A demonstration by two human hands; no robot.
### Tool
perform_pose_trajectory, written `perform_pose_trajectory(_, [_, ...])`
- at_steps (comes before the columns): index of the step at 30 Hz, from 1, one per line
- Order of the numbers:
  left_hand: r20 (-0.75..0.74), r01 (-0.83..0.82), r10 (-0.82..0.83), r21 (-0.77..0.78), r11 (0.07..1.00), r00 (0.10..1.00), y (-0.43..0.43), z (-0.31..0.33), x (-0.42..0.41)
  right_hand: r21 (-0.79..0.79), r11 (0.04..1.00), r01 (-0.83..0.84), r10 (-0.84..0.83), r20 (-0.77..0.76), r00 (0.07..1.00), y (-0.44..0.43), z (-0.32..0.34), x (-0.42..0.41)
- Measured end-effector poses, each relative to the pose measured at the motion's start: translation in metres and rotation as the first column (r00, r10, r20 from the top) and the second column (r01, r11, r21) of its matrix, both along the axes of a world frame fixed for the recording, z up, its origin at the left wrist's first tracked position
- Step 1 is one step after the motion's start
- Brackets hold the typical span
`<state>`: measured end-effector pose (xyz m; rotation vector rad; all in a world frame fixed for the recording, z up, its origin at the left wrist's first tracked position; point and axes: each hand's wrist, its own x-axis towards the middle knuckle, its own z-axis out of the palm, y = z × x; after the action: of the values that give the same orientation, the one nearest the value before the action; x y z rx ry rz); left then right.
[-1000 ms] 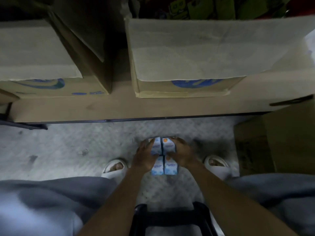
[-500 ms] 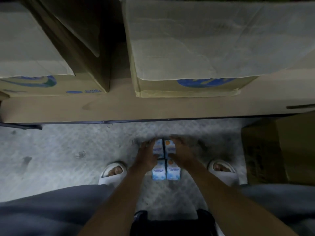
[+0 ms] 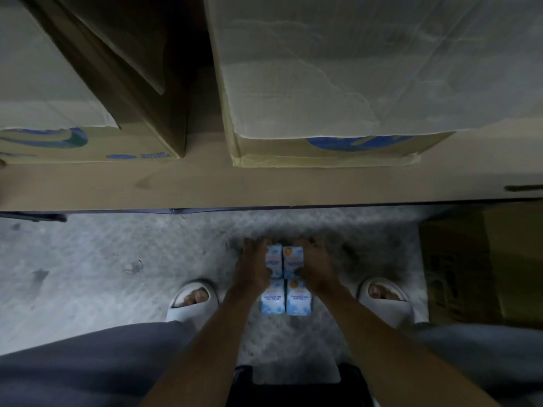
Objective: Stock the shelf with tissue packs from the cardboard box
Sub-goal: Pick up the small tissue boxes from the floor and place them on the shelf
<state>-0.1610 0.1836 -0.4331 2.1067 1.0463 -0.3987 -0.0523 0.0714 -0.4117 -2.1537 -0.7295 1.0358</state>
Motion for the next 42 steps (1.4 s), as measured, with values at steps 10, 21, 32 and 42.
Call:
perform_pose_trajectory(10, [0.258, -0.271, 0.328, -0.230, 0.935, 0.909, 0.004, 0.027, 0.008, -0.002, 1.000, 0.021, -0.021, 0.000, 1.000, 0.001, 0.018, 0.014])
perform_pose_trajectory(21, [0.393, -0.329, 0.466, -0.368, 0.870, 0.793, 0.009, 0.106, 0.007, 0.087, 0.987, 0.139, -0.136, -0.035, 0.990, -0.001, 0.085, 0.025])
perform_pose_trajectory(32, [0.575, -0.189, 0.390, -0.379, 0.906, 0.719, 0.002, 0.228, -0.018, 0.260, 0.953, 0.157, -0.130, -0.118, 0.984, -0.017, 0.202, 0.015])
perform_pose_trajectory(42, [0.819, -0.048, 0.187, -0.192, 0.980, 0.543, -0.001, 0.381, -0.027, 0.477, 0.879, 0.010, -0.109, 0.181, 0.977, -0.033, 0.366, 0.004])
